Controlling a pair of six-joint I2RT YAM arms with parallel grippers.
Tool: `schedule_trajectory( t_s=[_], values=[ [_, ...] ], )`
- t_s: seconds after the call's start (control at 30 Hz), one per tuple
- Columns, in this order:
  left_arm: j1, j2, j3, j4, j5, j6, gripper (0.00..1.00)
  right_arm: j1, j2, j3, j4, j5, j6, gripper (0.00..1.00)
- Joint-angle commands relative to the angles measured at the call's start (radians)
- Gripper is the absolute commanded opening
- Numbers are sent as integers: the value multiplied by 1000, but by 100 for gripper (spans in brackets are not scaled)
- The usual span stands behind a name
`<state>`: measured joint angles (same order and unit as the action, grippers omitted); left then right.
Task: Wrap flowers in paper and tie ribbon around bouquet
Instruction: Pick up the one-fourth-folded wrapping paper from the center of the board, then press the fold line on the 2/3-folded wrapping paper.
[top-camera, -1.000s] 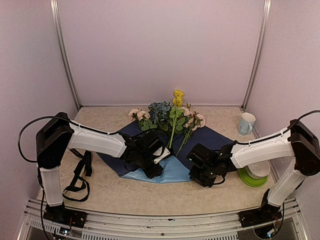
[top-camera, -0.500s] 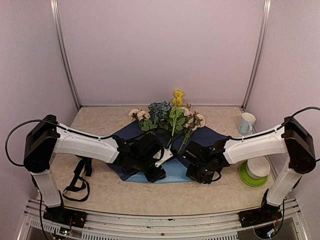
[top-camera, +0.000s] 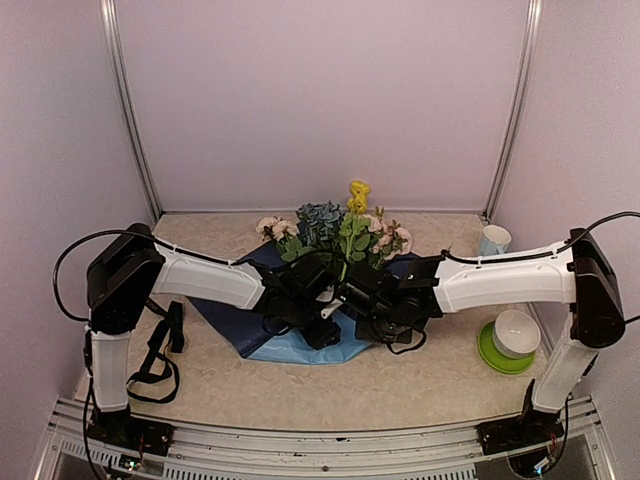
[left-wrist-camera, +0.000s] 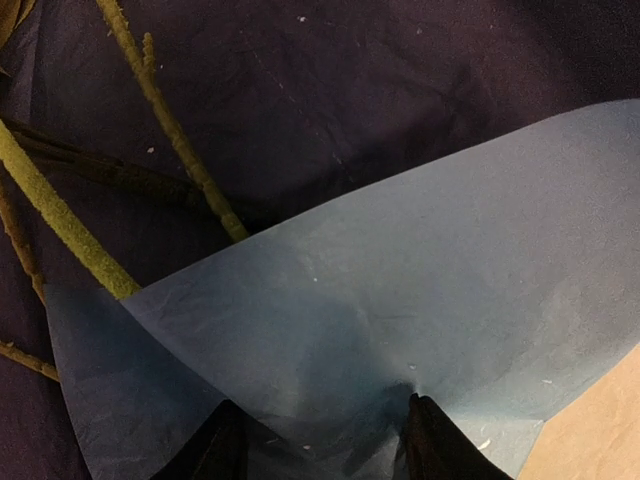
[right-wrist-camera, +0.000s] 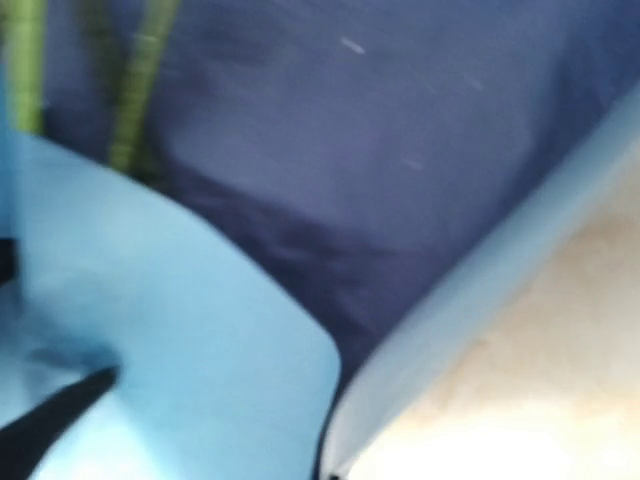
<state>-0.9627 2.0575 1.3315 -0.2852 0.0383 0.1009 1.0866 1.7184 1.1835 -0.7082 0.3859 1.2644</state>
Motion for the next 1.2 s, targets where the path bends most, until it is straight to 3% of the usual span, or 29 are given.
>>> schedule_trajectory(
  t_s=[0.0,0.1,0.27,0.53,0.7,0.9,1.17],
  values=[
    [44,30,12,-61,75,-17,53,43,67,123,-96,123,-179,0],
    [60,49,16,-57,124,-26,53,74,76,176,-32,165,-346,0],
    [93,49,-3,-23,216,-28,53,99,48,118,262,85,-638,0],
    [179,11,-119,128,425,-60,53,67,51,32,523,-85,-862,0],
    [191,-44,-201,292,508,-114,53,38,88,41,527,-135,-891,0],
    [203,-99,-235,387,512,-182,54,37,121,45,536,-185,-982,0],
    [276,-251,-314,499,536,-263,61,40,119,-2,545,-220,-1060,0]
  ],
)
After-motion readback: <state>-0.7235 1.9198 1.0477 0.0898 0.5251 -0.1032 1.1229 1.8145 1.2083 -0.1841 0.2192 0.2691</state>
